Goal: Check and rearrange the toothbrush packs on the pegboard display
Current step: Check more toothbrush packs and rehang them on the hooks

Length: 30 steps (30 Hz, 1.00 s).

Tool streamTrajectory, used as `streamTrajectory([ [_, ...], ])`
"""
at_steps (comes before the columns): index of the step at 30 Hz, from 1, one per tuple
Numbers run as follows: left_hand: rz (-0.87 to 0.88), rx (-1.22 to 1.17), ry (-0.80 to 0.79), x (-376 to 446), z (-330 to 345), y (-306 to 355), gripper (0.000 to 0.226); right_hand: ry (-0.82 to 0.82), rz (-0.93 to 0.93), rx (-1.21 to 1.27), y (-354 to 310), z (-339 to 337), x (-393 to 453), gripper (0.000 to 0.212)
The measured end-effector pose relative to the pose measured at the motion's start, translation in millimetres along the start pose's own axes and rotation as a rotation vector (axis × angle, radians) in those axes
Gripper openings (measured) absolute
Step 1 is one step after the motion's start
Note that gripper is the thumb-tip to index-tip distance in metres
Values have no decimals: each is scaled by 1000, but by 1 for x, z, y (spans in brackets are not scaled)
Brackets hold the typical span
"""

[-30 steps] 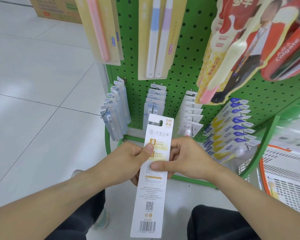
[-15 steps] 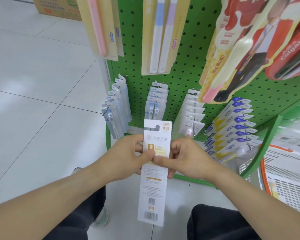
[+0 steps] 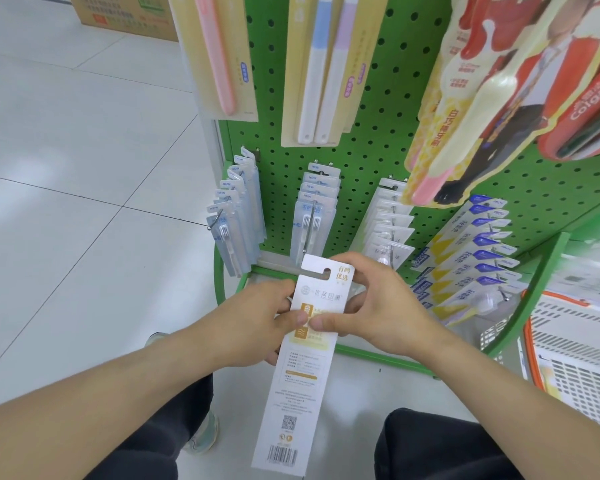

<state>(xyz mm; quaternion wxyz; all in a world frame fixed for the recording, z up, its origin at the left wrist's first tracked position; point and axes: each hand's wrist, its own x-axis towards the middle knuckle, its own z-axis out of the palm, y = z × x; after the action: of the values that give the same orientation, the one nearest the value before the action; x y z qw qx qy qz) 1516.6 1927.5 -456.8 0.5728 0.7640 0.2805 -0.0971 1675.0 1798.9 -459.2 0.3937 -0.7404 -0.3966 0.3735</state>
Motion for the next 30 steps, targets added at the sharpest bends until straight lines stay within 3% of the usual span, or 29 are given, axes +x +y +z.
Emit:
streamTrajectory([
  [3, 5, 20, 3, -1, -1, 0, 22, -11, 2, 135, 2, 2, 3, 23],
  [6, 34, 97, 82, 2, -1, 0, 19, 22, 7, 207, 3, 6, 5, 7],
  [10, 38, 88, 124, 5, 1, 2, 13, 95, -28, 185, -1, 7, 6, 22],
  [15, 103, 161, 174, 5, 2, 4, 23, 114, -40, 180, -5, 10, 3, 36],
  [25, 111, 170, 152, 12, -4, 1, 14, 107, 13, 127, -6, 1, 4, 15],
  [30, 253, 456, 429, 6, 8, 7, 44, 120, 63, 253, -10, 2, 2, 22],
])
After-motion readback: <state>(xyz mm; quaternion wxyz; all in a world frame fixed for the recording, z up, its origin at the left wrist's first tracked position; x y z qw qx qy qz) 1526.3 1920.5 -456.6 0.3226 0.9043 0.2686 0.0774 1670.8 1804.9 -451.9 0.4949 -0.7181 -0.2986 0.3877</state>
